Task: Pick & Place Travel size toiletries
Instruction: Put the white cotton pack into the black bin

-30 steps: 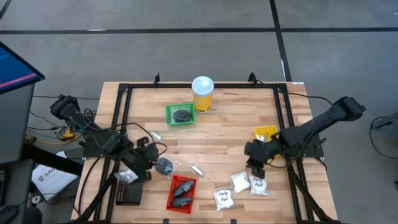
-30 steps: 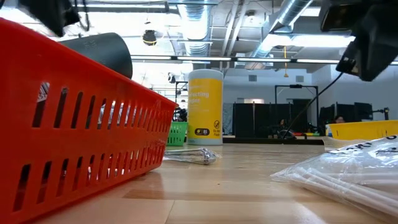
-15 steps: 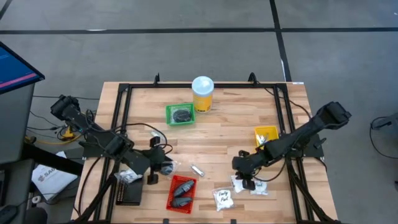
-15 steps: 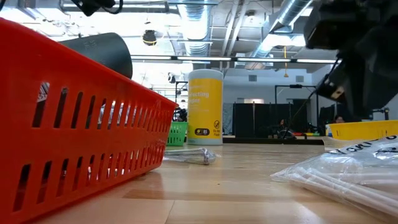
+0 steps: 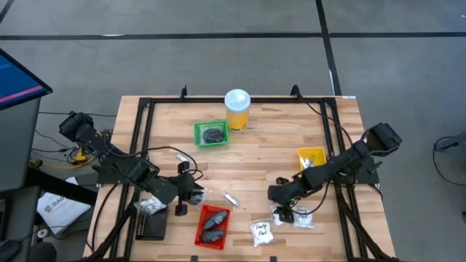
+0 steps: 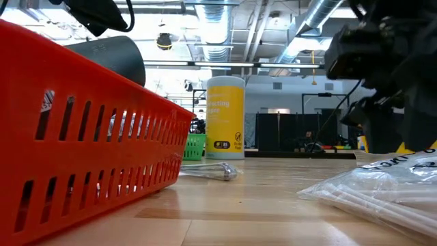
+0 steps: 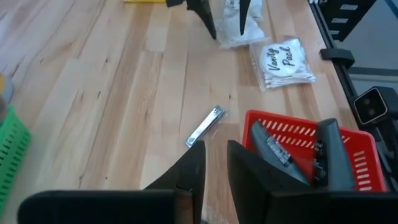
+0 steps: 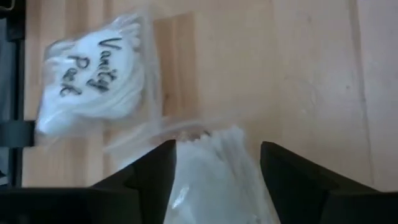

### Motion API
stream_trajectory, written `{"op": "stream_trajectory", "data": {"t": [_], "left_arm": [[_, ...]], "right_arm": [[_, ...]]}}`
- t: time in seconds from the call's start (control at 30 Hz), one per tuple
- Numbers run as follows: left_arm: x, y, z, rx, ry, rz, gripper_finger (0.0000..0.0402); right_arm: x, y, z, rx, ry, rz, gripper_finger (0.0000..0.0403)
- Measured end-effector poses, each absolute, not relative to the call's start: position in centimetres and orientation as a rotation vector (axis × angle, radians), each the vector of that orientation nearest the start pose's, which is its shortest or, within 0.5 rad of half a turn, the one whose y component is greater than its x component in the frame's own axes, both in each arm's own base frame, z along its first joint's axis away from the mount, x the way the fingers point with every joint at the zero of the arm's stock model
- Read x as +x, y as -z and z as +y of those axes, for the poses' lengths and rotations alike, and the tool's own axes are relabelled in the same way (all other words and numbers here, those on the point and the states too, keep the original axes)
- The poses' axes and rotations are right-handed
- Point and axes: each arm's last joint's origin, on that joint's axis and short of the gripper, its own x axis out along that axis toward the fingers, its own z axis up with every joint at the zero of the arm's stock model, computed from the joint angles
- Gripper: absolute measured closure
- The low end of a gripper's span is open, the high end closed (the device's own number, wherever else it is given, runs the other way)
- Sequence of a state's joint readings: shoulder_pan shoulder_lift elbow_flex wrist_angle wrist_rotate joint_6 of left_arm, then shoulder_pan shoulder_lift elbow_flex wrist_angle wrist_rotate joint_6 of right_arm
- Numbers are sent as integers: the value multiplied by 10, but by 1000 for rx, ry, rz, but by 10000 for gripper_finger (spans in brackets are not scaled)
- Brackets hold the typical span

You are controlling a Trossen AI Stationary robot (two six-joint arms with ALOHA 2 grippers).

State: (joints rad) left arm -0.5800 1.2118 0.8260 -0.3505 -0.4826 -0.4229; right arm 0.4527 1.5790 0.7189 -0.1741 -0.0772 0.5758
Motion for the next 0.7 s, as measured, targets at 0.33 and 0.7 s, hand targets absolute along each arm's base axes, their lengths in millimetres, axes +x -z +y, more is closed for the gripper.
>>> {"op": "stream_trajectory", "data": {"t": [0.33,0.7], "left_arm": [[214,-252,-124,-41,-52,616,344],[214,-252,-124,-43,-51,612,344]], "right_arm": [[260,-122,120,314,-125,1167,207],[259,-124,123,280,-190,1187,386]]}}
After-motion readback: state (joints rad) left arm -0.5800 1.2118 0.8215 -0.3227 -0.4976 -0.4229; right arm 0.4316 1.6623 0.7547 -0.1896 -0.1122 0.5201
